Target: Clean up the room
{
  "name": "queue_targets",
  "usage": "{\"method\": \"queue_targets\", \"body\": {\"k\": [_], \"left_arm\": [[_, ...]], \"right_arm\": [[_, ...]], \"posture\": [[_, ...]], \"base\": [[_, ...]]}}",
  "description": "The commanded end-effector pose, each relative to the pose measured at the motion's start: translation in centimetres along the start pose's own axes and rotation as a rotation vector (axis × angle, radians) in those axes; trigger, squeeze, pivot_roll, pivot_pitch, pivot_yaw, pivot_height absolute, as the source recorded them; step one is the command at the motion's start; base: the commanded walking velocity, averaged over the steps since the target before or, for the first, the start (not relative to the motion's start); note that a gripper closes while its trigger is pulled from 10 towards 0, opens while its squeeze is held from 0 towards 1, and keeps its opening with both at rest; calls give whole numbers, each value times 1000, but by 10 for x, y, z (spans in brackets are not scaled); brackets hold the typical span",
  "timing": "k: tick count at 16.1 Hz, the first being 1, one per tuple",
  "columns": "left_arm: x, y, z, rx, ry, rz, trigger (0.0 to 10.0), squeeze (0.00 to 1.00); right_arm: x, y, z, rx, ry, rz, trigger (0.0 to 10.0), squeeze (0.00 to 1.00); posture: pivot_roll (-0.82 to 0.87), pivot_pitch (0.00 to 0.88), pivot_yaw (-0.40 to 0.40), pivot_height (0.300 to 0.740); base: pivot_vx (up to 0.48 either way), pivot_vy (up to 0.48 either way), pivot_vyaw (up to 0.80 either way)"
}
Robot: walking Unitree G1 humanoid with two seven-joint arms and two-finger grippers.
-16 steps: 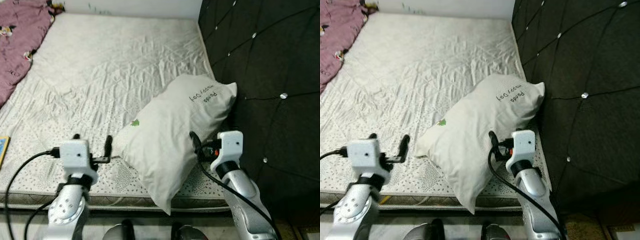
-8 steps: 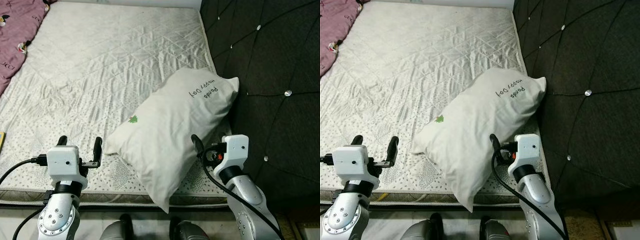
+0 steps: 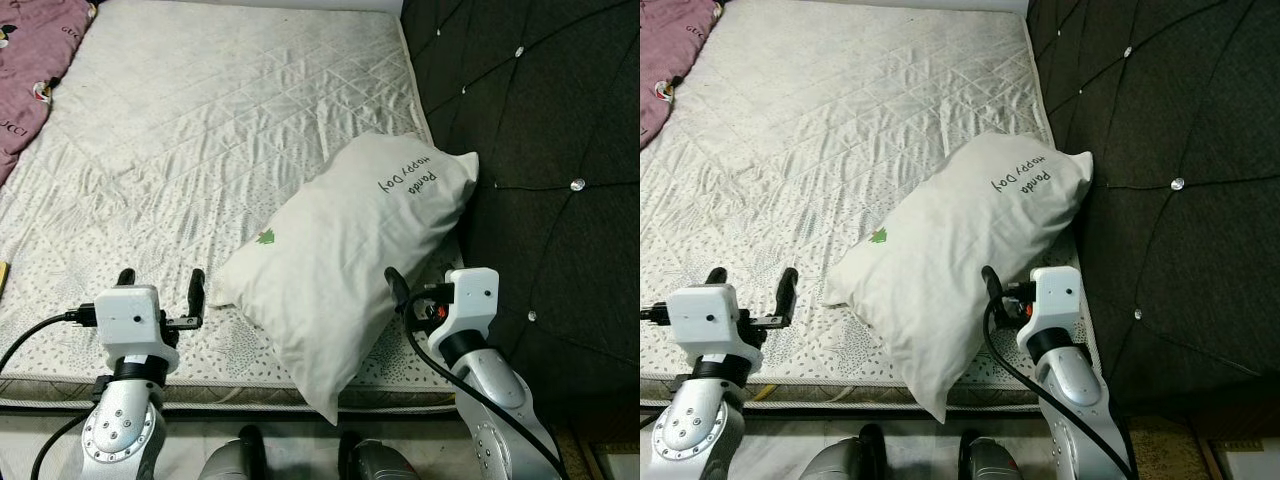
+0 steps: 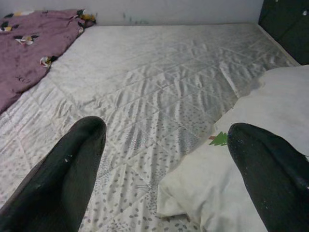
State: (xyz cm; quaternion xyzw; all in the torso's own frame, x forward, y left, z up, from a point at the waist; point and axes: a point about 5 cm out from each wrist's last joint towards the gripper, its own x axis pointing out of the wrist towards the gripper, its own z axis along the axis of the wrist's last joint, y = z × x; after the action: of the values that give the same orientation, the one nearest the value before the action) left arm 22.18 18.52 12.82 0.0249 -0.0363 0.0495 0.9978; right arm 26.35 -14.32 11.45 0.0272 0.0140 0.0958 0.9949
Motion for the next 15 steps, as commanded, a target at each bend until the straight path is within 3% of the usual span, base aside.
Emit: {"method": "queue_targets", "body": {"k": [1,11,15], "left_arm": [[-2,0,-4,-9,19,-8,10000,0],[3,-7,-6,-13,23,-35,10000,0],[4,-11,-7,-24,30,-38,10000,0]], "right_arm": [[-2,-3,0,-2,0,-18,10000,0],[1,-2,-1,-1,-4,-18,10000,0],[3,-2,1,-2,-8,-20,10000,0]], "posture": [[-56,255,-41,731],[-52,238,-39,636],[-53,240,-40,636]], "base": [[0,0,0],[0,0,0],[0,0,0]]}}
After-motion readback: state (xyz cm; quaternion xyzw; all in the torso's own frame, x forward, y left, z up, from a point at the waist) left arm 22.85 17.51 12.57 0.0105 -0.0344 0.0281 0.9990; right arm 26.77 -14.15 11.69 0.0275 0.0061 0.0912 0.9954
